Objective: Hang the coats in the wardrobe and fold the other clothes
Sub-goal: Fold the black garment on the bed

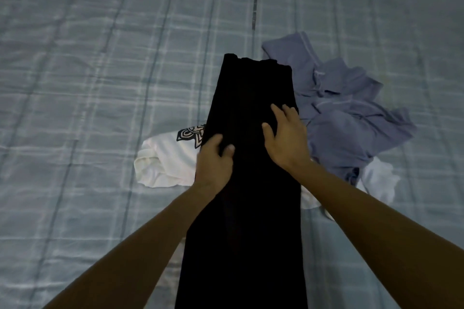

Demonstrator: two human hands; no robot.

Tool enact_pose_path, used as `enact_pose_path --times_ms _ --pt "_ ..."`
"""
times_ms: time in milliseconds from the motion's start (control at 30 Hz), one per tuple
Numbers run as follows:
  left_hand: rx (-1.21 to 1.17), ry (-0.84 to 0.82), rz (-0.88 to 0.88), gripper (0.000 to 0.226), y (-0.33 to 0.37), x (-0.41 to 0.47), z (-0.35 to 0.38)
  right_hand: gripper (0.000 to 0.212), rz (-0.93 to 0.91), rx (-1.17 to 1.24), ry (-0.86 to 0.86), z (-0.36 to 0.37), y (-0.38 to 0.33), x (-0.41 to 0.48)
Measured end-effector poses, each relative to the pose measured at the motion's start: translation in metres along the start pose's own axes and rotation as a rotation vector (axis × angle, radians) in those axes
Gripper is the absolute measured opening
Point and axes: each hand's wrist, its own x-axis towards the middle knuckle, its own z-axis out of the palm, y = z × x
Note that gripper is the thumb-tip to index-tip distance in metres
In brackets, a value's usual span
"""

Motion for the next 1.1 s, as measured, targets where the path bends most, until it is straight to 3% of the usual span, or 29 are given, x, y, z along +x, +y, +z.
enact_pose_path --times_ms 100,167,267,367,500,600,667,767,833,867,967,1033,1100 --pt "0.030 0.295 0.125 0.015 0.012 0.005 -0.016 0.056 -0.040 -0.170 -0.119 0.001 -0.001 0.007" --pt "0.037 0.251 0.079 0.012 0.007 0.007 -0.028 0.058 -0.086 -0.282 -0.198 0.008 -0.001 0.004" --pt "-0.019 -0.092 -0.134 0.030 -0.015 -0.010 -0.040 0.059 -0.102 -0.391 -0.228 0.019 0.003 -0.002" --pt "-0.021 -0.439 -0.229 0.049 -0.040 -0.042 -0.053 0.059 -0.084 -0.364 -0.188 0.020 0.001 -0.002" --pt "0.111 -0.891 -0.425 0.036 -0.068 -0.079 -0.075 0.063 0.022 -0.268 -0.159 0.015 -0.004 0.004" --pt "0.227 -1.030 -0.424 0.015 -0.080 -0.092 -0.084 0.067 0.065 -0.326 -0.219 0.014 -0.005 0.009" --pt "0.233 -1.051 -0.463 0.011 -0.083 -0.095 -0.090 0.067 0.055 -0.365 -0.254 0.014 -0.004 0.011" --pt "0.018 -0.990 -0.579 0.015 -0.082 -0.096 -0.100 0.068 0.052 -0.402 -0.268 0.016 -0.003 0.015" --pt "-0.002 -0.980 -0.667 0.019 -0.082 -0.098 -0.103 0.068 0.046 -0.420 -0.261 0.018 -0.001 0.019" --pt "0.104 -1.015 -0.682 0.022 -0.080 -0.098 -0.103 0.068 0.045 -0.427 -0.259 0.019 0.000 0.021" --pt "0.720 -1.083 -0.616 0.038 -0.058 -0.083 -0.107 0.066 0.050 -0.433 -0.250 0.021 0.002 0.027" --pt "0.893 -0.919 -0.521 0.045 -0.031 -0.056 -0.106 0.063 0.061 -0.407 -0.219 0.022 0.002 0.032" --pt "0.967 -0.594 -0.196 0.040 -0.007 -0.024 -0.096 0.061 0.099 -0.343 -0.178 0.021 0.001 0.041"
